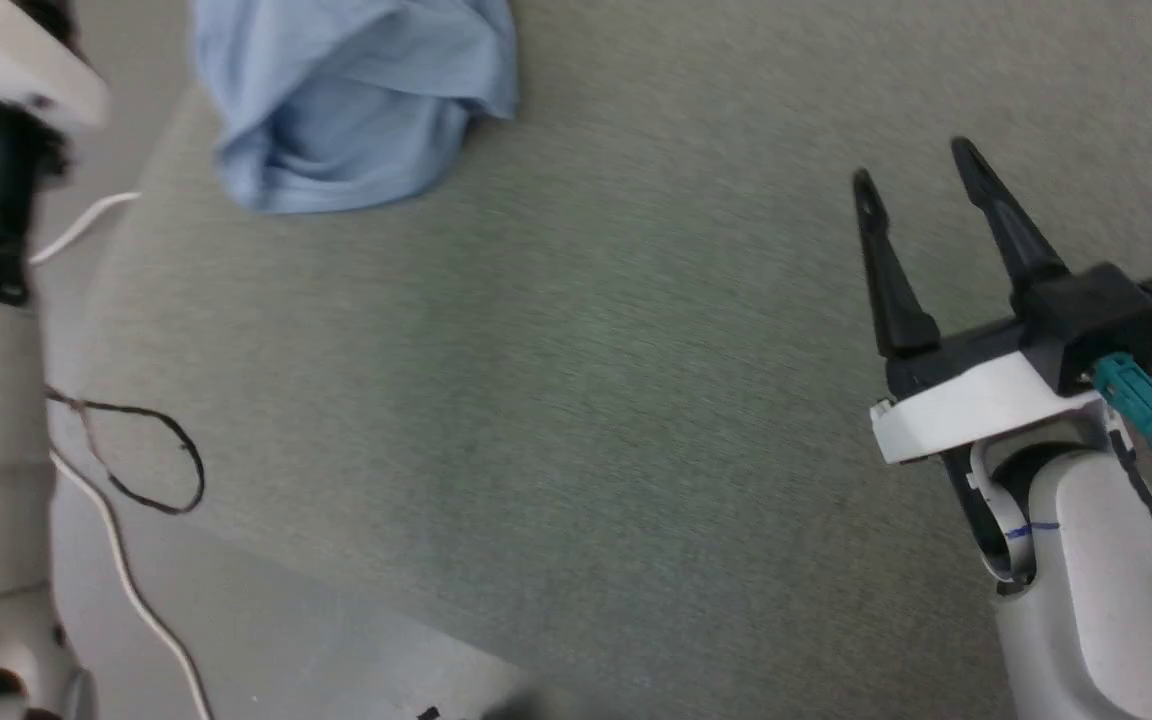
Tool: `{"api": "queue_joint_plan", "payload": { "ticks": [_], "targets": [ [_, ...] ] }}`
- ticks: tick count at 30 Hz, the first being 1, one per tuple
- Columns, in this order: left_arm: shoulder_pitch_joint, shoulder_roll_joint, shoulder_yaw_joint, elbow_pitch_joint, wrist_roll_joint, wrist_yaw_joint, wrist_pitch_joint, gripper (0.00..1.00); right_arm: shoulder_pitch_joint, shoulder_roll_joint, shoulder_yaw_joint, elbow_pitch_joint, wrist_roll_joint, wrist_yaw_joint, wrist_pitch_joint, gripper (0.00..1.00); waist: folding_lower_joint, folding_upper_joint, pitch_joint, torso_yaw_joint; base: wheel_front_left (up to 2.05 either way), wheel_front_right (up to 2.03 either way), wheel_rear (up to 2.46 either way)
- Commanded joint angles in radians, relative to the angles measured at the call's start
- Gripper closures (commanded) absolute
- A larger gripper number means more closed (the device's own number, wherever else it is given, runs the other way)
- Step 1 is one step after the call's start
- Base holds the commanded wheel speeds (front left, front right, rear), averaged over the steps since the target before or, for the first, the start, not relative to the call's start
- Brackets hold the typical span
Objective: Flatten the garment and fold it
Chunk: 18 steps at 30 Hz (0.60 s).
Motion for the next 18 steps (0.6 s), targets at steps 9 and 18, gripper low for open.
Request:
{"api": "queue_joint_plan", "payload": {
  "ticks": [9, 18],
  "targets": [
    [-0.057, 0.136, 0.119, 0.076, -0.107, 0.077, 0.286, 0.00, -0.058, -0.001, 0.019, 0.034, 0.064, -0.002, -0.083, 0.00, -0.0005, 0.0000, 0.290, -0.375, 0.00, 0.00, 0.00],
    [0.065, 0.172, 0.178, 0.088, -0.172, 0.158, 0.483, 0.00, -0.063, -0.001, 0.023, 0.077, 0.101, -0.002, -0.122, 0.00, -0.0005, 0.0000, 0.291, -0.434, 0.00, 0.00, 0.00]
  ]
}}
